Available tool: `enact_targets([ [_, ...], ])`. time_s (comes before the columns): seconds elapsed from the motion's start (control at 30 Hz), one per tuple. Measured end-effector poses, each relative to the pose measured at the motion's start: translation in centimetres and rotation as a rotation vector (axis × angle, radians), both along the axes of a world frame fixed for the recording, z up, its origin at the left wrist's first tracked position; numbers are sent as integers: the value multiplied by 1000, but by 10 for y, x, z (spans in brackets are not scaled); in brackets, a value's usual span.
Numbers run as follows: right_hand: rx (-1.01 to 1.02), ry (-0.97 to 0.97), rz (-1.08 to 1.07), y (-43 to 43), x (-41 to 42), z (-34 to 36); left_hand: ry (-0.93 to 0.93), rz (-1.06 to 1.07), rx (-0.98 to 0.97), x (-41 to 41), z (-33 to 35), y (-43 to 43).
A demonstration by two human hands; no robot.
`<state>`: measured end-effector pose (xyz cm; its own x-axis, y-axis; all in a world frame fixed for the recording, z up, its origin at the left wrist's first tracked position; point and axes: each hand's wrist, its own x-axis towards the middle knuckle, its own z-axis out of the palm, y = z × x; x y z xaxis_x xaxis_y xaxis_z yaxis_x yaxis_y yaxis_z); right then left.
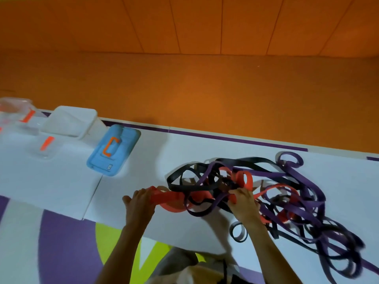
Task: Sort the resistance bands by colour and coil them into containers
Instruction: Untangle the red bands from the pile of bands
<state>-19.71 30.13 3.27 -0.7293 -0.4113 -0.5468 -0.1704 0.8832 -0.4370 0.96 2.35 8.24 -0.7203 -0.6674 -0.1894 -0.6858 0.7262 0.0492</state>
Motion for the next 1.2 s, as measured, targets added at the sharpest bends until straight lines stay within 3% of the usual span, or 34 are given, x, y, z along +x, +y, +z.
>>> enact_targets([
  [0.1, 35, -47, 34, -3, 7, -5, -43, 83, 231, -12, -10, -2],
  [0.23, 21, -63, 27, -1, 9, -12, -113, 98, 177, -43, -22, -3],
  [0.33, 46, -33, 27, -2, 14, -14, 50, 188, 549, -66, -36, -8],
  [0.5, 47, 34, 51, 5, 29, -15, 265, 801, 1165, -95, -35, -3],
  [0.57, 65, 25, 42, 10, 35, -15, 214, 935, 1420, -96, -43, -8],
  [0.63, 18, 27, -23, 10, 37, -11, 78, 932, 1650, -95, -47, -11],
  [0.7, -75, 102, -87, 6, 36, -5, -24, 956, 1736, -99, -50, -8],
  [0.73, -148, 150, -126, 3, 35, -1, -54, 897, 1706, -102, -50, -7],
  [0.8, -292, 153, -240, -10, 32, 7, -71, 559, 1558, -110, -53, -1],
  [0.87, -447, -45, -363, -30, 28, 17, -57, 263, 1401, -113, -50, 7],
  [0.93, -555, -314, -497, -54, 28, 21, -46, 87, 1389, -110, -45, 18],
  [1.0, -520, -385, -513, -76, 33, 19, -111, -151, 1292, -106, -43, 35],
  [1.1, -399, -338, -480, -96, 47, 7, -321, -431, 1009, -95, -44, 55],
  [1.2, -227, -217, -443, -94, 53, -1, -283, -484, 1154, -83, -44, 52],
])
